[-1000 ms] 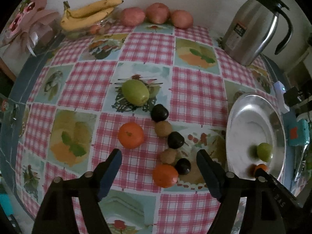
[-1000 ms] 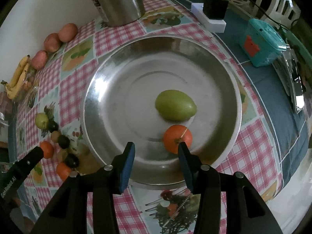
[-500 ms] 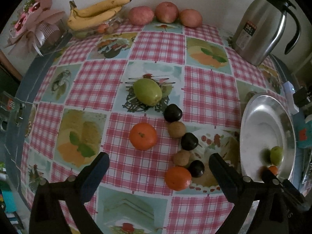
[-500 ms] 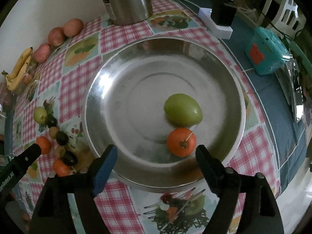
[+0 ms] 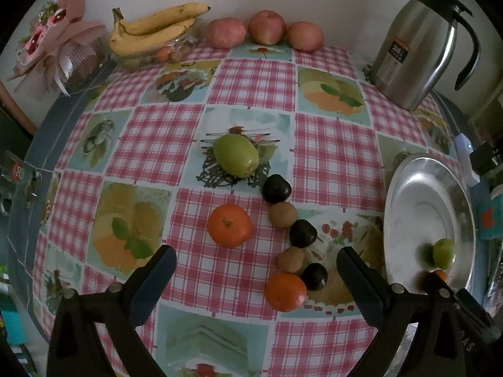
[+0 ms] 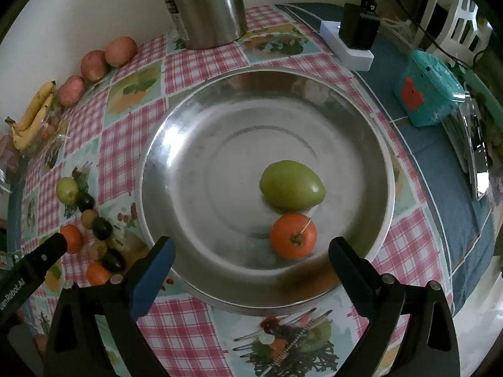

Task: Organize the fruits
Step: 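Withdraw both open tools from the plate back toward the fruit row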

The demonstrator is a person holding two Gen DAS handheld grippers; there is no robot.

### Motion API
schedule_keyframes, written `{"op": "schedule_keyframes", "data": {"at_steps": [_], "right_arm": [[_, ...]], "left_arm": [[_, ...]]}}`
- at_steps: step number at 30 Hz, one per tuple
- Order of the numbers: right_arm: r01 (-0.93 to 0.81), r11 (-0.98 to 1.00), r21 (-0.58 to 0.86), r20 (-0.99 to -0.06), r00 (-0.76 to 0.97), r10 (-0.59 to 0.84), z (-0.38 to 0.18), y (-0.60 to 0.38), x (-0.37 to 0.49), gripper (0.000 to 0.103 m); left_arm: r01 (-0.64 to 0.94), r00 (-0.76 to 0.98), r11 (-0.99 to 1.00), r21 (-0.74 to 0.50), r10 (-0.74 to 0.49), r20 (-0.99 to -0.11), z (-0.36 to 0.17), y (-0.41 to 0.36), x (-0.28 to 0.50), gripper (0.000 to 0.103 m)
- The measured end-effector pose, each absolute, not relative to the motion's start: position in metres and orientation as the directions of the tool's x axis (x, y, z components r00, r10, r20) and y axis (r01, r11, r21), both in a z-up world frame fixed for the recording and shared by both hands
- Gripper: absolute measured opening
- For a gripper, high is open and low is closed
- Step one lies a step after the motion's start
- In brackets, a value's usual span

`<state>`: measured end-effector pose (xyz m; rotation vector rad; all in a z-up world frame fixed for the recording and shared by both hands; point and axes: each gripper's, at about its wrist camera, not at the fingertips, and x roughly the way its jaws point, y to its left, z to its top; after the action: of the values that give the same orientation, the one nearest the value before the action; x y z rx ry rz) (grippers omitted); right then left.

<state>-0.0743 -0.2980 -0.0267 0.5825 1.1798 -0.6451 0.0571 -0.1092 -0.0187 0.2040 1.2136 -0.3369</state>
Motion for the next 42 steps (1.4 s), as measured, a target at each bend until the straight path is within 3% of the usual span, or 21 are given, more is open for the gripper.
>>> {"op": "schedule_keyframes", "data": {"at_steps": [15,28,35,42], "right_arm": [[0.664,0.736,0.132,-0.923,0.353,-0.152,-0.014,-0.276,-0.066,0.098],[0.624,0.78,0.04,-0.925,0.318,-0.207,-0.009,-0.256,-0.051,0.098],[0.614,0.789,0.032,-0.894,0.37,-0.252,0.002,-0.246,-0.042,0.098],[0.56,0.815,0.147,-0.893,0.43,-0.134,0.002,-0.223,-0.024,0.098]], "left_arm": [[0.385,0.374,0.918,-0.094,-0.248,-0.894,-0.003,-0.099,0.054,0.103],[0.397,0.392,0.915,-0.068,-0.236,-0.889,0.005,-0.083,0.063,0.103],[0.347,0.367,0.928,-0.138,-0.27,-0.89,0.004,-0.064,0.075,0.103],[0.282,0.358,0.948,-0.145,-0.244,-0.901,-0.001,-0.045,0.086,0.103]]}}
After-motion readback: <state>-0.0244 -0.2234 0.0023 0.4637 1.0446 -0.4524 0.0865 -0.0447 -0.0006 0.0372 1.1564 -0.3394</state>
